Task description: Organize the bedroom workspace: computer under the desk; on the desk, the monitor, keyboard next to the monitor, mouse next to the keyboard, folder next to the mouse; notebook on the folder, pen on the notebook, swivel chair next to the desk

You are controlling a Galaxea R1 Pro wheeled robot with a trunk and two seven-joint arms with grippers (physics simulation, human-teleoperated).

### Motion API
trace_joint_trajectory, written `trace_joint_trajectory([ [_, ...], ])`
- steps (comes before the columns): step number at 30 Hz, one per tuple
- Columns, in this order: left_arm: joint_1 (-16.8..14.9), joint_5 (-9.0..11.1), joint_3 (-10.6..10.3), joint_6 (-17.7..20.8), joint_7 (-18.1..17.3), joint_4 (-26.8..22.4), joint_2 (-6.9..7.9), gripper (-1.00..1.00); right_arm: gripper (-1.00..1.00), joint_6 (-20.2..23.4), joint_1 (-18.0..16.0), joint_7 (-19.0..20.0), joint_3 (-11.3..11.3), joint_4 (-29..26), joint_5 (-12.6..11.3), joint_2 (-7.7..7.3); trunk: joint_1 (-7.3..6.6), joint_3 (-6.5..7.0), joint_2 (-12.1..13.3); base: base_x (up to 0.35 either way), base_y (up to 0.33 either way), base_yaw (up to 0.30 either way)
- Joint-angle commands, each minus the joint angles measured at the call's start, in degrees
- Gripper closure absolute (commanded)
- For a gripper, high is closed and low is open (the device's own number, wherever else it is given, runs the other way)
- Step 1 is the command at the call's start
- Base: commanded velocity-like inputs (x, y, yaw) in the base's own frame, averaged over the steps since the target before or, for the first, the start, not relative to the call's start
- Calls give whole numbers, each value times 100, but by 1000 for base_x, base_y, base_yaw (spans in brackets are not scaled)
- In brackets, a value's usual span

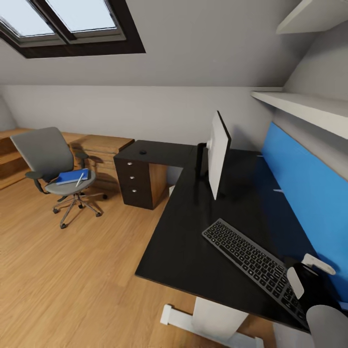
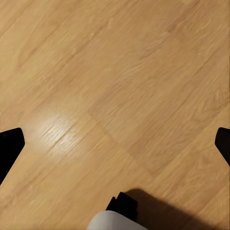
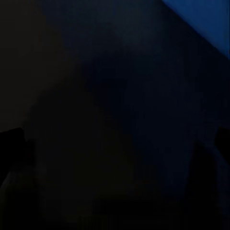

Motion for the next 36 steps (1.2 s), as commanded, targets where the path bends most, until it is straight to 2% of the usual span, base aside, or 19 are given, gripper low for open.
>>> trace_joint_trajectory([
  [1,-5,54,-49,-29,30,-7,7,-100,-100,59,1,-21,4,236,-64,2,0,-6,-3,-44,47,0],
  [22,-5,50,-48,-29,8,-8,9,-100,-100,54,1,-15,5,234,-54,3,0,-6,-3,-116,116,0],
  [36,-5,61,-57,-25,14,-8,0,-100,-100,42,1,-10,50,226,-41,64,0,-6,-3,-104,92,0],
])
